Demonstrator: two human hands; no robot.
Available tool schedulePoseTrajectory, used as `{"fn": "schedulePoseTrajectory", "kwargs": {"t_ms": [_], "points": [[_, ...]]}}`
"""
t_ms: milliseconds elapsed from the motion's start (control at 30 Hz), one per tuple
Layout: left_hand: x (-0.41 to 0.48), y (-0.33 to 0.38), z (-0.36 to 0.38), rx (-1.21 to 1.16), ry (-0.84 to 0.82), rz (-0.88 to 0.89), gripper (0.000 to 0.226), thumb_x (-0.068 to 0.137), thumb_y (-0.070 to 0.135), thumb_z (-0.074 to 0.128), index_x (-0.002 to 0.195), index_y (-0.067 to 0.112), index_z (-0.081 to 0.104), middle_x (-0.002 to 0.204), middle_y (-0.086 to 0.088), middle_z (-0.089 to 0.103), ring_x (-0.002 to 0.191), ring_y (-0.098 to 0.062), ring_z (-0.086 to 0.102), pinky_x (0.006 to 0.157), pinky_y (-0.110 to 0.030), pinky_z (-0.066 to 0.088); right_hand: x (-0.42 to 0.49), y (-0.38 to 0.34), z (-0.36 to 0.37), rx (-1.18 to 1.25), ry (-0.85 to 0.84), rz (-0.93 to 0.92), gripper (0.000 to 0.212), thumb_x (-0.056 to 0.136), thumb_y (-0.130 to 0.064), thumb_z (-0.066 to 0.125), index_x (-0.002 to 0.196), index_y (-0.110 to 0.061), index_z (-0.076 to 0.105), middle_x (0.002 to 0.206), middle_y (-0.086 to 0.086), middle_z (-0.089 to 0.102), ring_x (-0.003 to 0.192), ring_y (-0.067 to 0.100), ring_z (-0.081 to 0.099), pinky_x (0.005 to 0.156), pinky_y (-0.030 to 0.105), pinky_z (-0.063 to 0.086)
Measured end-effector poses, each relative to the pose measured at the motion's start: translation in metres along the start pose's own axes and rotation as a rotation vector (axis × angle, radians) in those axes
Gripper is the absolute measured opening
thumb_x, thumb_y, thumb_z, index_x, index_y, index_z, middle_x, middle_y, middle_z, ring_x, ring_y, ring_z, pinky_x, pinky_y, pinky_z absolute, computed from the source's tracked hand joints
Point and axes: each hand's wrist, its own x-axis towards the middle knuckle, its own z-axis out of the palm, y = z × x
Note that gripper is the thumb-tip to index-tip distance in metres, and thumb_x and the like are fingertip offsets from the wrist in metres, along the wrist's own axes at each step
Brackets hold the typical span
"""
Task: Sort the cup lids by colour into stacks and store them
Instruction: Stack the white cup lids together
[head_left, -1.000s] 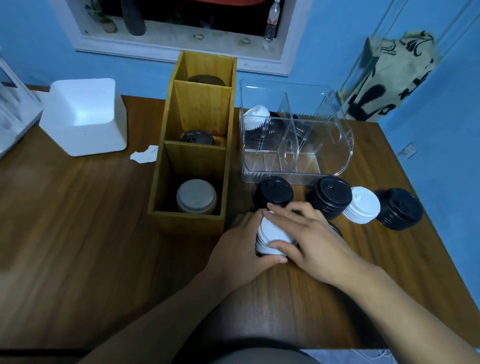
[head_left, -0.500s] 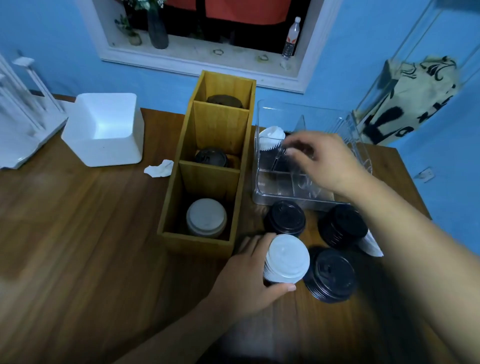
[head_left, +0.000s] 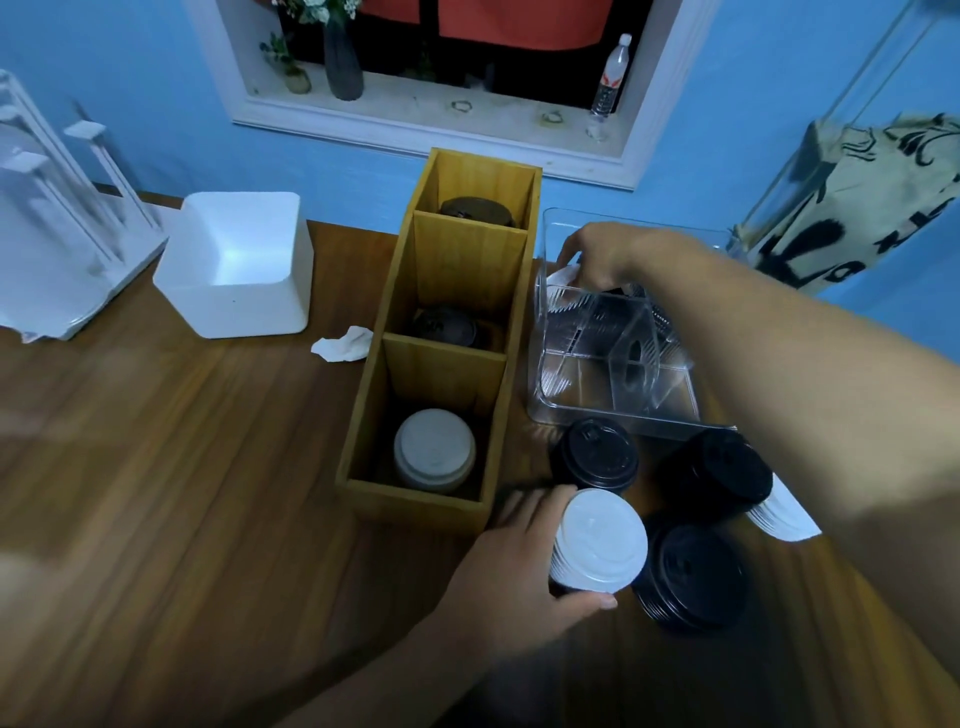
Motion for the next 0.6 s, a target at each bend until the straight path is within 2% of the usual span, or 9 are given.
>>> {"fn": "schedulePoseTrajectory", "kwargs": {"t_ms": [133, 233, 300, 367, 433, 500, 600], "points": [[0.0, -0.001, -0.001, 0.003, -0.003, 0.006, 0.09, 0.074, 0.071, 0.071, 0.147, 0.042, 0.027, 0.139, 0.028, 0.036, 0.131, 0.005, 0.031, 0.105, -0.018, 0.038, 0.001, 0.003, 0.004, -0.039, 0.111, 0.016, 0.052, 0.09, -0.029, 0.071, 0.138, -0.014, 0.06, 0.136, 0.014, 0.061, 0.124, 0.036, 0.056, 0.1, 0.039, 0.049], [0.0, 0.0, 0.0, 0.012, -0.001, 0.001, 0.09, 0.073, 0.072, 0.071, 0.146, 0.042, 0.028, 0.139, 0.028, 0.038, 0.131, 0.004, 0.032, 0.104, -0.019, 0.04, -0.006, 0.009, 0.003, -0.049, 0.207, 0.027, 0.043, 0.085, -0.042, 0.074, 0.118, -0.015, 0.071, 0.115, 0.014, 0.069, 0.11, 0.035, 0.06, 0.089, 0.036, 0.052], [0.0, -0.001, 0.0, 0.018, -0.003, 0.0, 0.09, 0.073, 0.072, 0.071, 0.146, 0.042, 0.027, 0.14, 0.028, 0.038, 0.132, 0.005, 0.032, 0.105, -0.019, 0.039, -0.008, 0.016, 0.005, -0.024, 0.274, 0.015, 0.029, 0.084, -0.041, 0.075, 0.102, -0.018, 0.074, 0.107, 0.012, 0.072, 0.103, 0.033, 0.062, 0.083, 0.033, 0.049], [-0.001, 0.0, 0.0, 0.019, -0.011, -0.001, 0.091, 0.073, 0.072, 0.07, 0.147, 0.043, 0.025, 0.141, 0.028, 0.037, 0.132, 0.006, 0.031, 0.106, -0.017, 0.036, -0.009, 0.02, 0.007, 0.006, 0.272, -0.007, 0.016, 0.083, -0.039, 0.076, 0.089, -0.025, 0.071, 0.106, 0.01, 0.072, 0.097, 0.029, 0.062, 0.083, 0.032, 0.051], [-0.002, 0.001, 0.0, 0.015, -0.015, -0.001, 0.091, 0.074, 0.072, 0.071, 0.147, 0.044, 0.023, 0.141, 0.029, 0.035, 0.132, 0.008, 0.029, 0.106, -0.013, 0.033, -0.008, 0.021, 0.009, 0.006, 0.208, -0.023, 0.025, 0.082, -0.043, 0.077, 0.099, -0.028, 0.067, 0.116, 0.01, 0.068, 0.102, 0.03, 0.061, 0.09, 0.037, 0.052], [-0.002, 0.002, 0.0, 0.011, -0.023, -0.005, 0.092, 0.075, 0.072, 0.071, 0.147, 0.045, 0.022, 0.142, 0.029, 0.034, 0.132, 0.009, 0.029, 0.105, -0.009, 0.028, -0.005, 0.019, 0.007, 0.001, 0.175, -0.012, 0.05, 0.082, -0.047, 0.078, 0.122, -0.023, 0.063, 0.127, 0.012, 0.063, 0.113, 0.033, 0.058, 0.096, 0.04, 0.05], [-0.001, 0.003, -0.001, -0.004, -0.023, -0.009, 0.092, 0.076, 0.071, 0.071, 0.149, 0.044, 0.022, 0.145, 0.028, 0.034, 0.134, 0.007, 0.028, 0.109, -0.01, 0.028, 0.004, 0.014, 0.006, 0.014, 0.114, -0.025, 0.065, 0.08, -0.047, 0.082, 0.136, -0.023, 0.059, 0.135, 0.009, 0.061, 0.122, 0.032, 0.056, 0.098, 0.037, 0.046]]}}
